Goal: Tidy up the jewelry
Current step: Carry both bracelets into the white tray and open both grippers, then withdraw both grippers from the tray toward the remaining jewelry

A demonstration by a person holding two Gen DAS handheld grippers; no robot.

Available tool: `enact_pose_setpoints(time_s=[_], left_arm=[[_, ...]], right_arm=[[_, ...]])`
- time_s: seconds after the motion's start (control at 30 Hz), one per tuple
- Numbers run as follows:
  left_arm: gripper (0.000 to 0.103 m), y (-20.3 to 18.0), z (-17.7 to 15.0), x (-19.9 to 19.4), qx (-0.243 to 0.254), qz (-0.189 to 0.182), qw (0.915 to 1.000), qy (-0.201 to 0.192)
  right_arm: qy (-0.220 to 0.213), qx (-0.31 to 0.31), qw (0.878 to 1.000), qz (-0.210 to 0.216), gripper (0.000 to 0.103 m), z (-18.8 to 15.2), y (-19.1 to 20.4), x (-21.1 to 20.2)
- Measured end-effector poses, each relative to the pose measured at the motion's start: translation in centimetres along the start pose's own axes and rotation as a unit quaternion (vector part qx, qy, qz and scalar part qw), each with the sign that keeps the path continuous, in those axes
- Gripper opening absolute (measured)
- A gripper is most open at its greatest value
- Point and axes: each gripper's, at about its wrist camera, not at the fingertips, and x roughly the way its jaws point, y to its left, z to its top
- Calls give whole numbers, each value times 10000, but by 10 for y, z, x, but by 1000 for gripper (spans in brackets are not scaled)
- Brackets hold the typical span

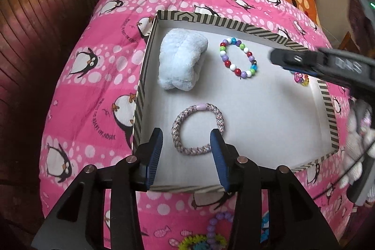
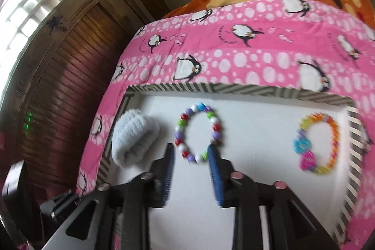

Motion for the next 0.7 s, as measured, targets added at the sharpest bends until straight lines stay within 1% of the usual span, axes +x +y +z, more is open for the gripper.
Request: enact_pose_setpoints(time_s=[0.17,0.37,0.53,0.7], left_arm=[[41,-7,-9,-14,25,143,9998,-123],[42,-18,-25,-36,80,235,9995,-211],[42,-29,-42,-56,87,281,9991,-312],[42,-41,-61,-72,134,336,9985,-409]], right_arm=[[-70,-139,9998,-149,34,-29,-1,-38],[-256,-5,9994,-232,35,-69,-14,-87],[-373,44,9985,-399,37,-106,-22,-115],[-417,69,9977,-530,39,-145,-27,-134]])
